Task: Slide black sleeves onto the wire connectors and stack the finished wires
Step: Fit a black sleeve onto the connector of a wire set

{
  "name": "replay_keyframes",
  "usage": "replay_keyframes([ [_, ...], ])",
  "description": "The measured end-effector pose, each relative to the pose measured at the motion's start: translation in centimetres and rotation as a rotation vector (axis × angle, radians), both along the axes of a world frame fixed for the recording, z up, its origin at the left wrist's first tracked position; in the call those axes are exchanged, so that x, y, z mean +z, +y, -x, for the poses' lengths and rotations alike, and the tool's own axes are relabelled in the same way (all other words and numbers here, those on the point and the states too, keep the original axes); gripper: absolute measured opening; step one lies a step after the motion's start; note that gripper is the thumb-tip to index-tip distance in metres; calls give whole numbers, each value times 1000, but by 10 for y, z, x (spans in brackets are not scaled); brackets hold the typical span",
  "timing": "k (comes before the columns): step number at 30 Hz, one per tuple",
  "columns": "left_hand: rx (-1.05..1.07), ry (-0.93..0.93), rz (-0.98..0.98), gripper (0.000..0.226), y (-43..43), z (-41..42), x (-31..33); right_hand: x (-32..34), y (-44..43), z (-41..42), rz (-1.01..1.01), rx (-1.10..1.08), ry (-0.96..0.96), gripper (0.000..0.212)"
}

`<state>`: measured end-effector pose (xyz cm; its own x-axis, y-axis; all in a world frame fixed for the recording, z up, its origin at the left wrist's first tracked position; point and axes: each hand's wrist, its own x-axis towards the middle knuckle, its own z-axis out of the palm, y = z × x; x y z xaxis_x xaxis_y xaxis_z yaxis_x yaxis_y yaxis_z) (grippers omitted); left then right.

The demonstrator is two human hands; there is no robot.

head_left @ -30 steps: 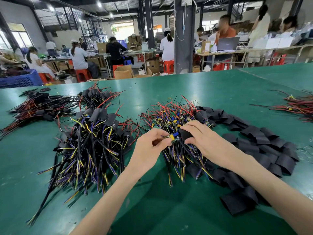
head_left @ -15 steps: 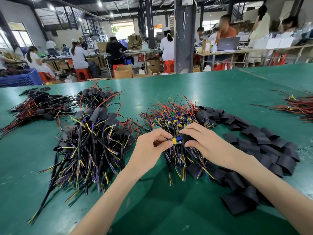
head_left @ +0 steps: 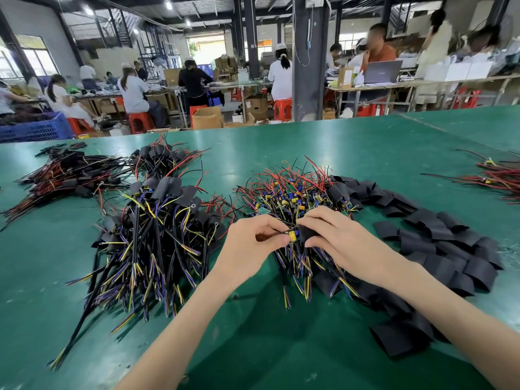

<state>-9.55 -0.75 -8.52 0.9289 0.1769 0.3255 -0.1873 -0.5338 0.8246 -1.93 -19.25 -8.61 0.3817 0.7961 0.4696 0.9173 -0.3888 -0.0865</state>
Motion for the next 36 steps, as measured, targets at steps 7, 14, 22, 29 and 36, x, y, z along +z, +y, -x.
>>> replay_keyframes([
  [7, -27, -49, -48, 22, 0, 0, 0, 5, -3, -4, -12, 92, 120, 37],
  [14, -23, -118, -158, 14, -1, -1, -6, 4, -2, -8, -38, 95, 246, 38],
  [22, 3, -69, -39, 17, -1, -2, -2, -2, 4, 4, -111, 64, 100, 41],
  [29, 53, -46, 9, 17, -5, -1, -4, 2, 2, 3, -18, 49, -90, 47],
  [36, 57, -44, 16, 15, -8, 1, -5, -1, 2, 1, 74, 21, -207, 49],
])
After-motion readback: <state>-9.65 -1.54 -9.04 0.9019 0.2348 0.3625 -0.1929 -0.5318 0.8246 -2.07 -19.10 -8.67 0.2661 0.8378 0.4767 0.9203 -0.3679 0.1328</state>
